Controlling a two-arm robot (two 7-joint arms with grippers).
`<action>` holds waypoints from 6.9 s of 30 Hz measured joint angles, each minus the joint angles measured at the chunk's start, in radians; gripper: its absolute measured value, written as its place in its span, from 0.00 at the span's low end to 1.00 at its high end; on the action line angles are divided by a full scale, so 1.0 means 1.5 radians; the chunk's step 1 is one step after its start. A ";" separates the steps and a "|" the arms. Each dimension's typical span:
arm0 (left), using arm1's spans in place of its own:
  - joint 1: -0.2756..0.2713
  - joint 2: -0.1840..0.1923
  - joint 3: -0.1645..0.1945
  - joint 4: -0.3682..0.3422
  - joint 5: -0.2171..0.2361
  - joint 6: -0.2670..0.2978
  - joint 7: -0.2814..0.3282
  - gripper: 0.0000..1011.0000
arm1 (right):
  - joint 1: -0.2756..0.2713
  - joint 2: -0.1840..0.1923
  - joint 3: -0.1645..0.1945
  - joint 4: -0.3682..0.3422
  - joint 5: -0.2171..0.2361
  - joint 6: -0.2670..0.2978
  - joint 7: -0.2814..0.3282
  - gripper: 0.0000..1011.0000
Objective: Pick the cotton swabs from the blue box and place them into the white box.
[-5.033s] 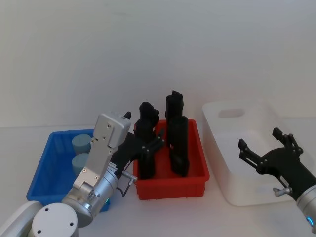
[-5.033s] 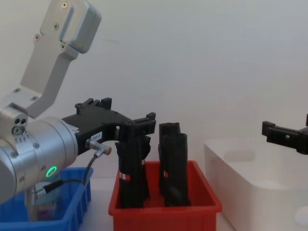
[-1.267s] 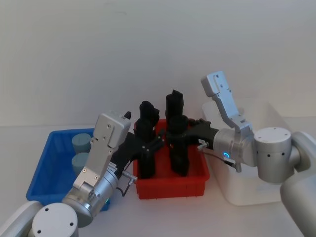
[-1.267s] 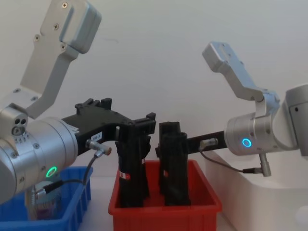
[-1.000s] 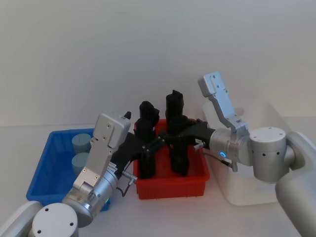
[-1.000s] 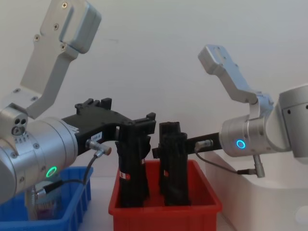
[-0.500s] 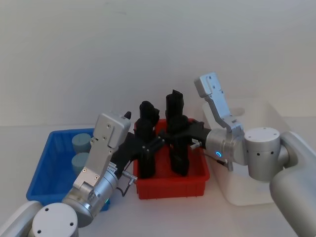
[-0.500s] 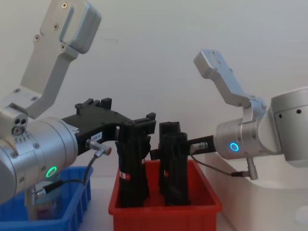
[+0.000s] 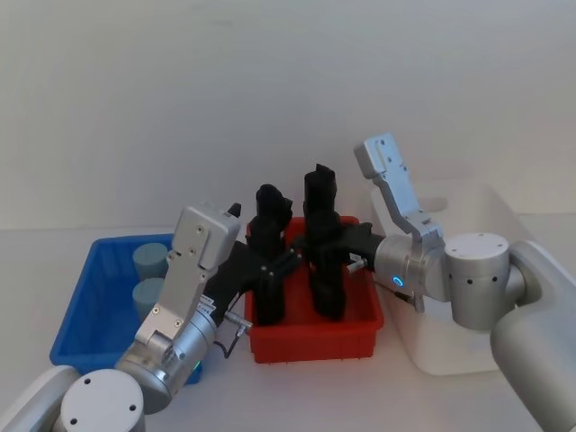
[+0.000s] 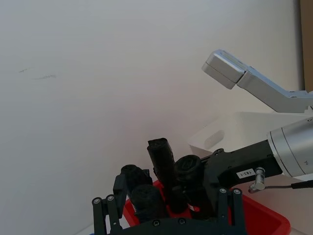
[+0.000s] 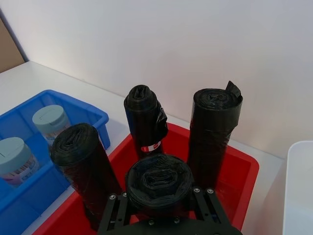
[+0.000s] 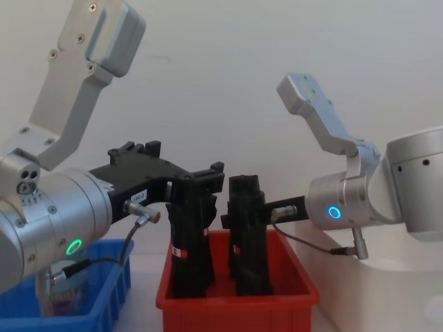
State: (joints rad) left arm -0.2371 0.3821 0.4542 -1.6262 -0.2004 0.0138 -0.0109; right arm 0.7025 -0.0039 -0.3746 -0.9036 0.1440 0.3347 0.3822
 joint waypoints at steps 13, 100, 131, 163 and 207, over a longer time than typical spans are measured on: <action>0.000 0.000 0.000 0.000 0.000 0.000 0.000 0.99 | -0.002 0.001 0.002 -0.010 0.012 -0.006 0.000 0.46; 0.003 0.004 -0.003 -0.004 -0.001 0.002 0.003 0.99 | -0.127 0.099 0.099 -0.224 0.088 -0.103 -0.177 0.99; 0.087 0.101 -0.068 -0.042 -0.173 0.031 0.013 0.99 | -0.126 0.098 0.098 -0.218 0.089 -0.098 -0.175 0.99; 0.081 0.080 -0.084 0.042 -0.209 -0.022 0.040 0.99 | -0.126 0.098 0.098 -0.217 0.089 -0.098 -0.175 0.99; -0.006 0.054 -0.110 0.186 -0.202 0.087 -0.066 0.99 | -0.126 0.098 0.098 -0.217 0.089 -0.098 -0.175 0.99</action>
State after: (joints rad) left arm -0.2460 0.4631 0.2886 -1.3475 -0.5032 0.1442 -0.1094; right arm 0.5133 0.1431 -0.2271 -1.2295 0.2777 0.1873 0.1196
